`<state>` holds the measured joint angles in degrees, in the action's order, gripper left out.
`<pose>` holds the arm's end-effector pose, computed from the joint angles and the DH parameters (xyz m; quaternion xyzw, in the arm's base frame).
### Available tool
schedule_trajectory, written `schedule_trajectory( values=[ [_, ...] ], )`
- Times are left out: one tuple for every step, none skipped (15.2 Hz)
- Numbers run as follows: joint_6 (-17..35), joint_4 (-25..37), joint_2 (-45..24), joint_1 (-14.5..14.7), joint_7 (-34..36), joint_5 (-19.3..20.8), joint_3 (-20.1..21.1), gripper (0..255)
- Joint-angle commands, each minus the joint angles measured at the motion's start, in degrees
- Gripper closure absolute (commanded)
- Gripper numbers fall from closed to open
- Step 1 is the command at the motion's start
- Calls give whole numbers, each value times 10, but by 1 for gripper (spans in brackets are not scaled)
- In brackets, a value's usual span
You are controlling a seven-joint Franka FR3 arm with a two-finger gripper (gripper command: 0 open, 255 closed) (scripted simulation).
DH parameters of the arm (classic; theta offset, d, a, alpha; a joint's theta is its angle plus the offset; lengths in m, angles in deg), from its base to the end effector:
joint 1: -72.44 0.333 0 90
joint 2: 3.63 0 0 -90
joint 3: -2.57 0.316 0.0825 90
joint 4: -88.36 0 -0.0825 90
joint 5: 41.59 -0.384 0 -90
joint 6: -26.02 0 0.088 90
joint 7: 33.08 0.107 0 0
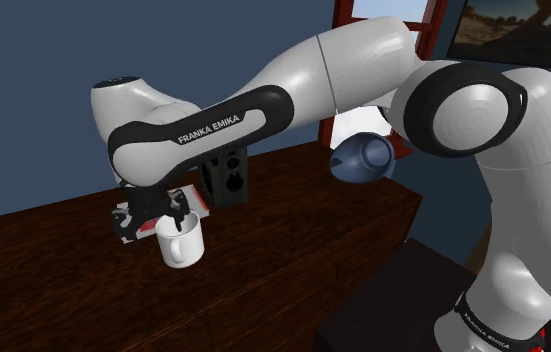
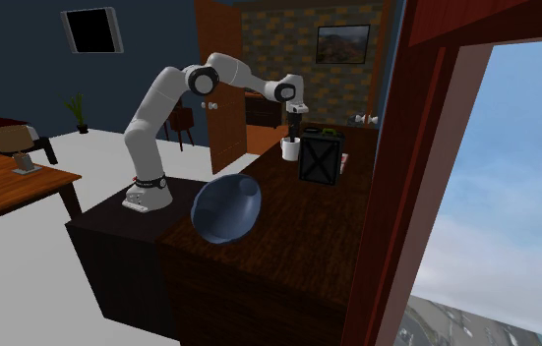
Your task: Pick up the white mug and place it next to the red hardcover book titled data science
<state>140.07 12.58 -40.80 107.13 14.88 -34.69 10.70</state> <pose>0.5577 0.4751 0.3591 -0.9992 0.0358 -0.0181 0.0002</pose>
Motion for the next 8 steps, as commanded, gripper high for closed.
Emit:
schedule_trajectory(
  values=[
    [0, 0, 0, 0, 0, 0, 0, 0],
    [-16, 10, 6, 0, -1, -1, 1, 0],
    [-31, 20, 11, 1, -2, -2, 1, 0],
    [-48, 32, 16, 1, -2, -3, 2, 0],
    [-61, 42, 19, 2, -3, -4, 2, 0],
    [-61, 42, 19, 2, -3, -4, 2, 0],
    [-61, 42, 19, 2, -3, -4, 2, 0],
    [-61, 42, 19, 2, -3, -4, 2, 0]
  ],
)
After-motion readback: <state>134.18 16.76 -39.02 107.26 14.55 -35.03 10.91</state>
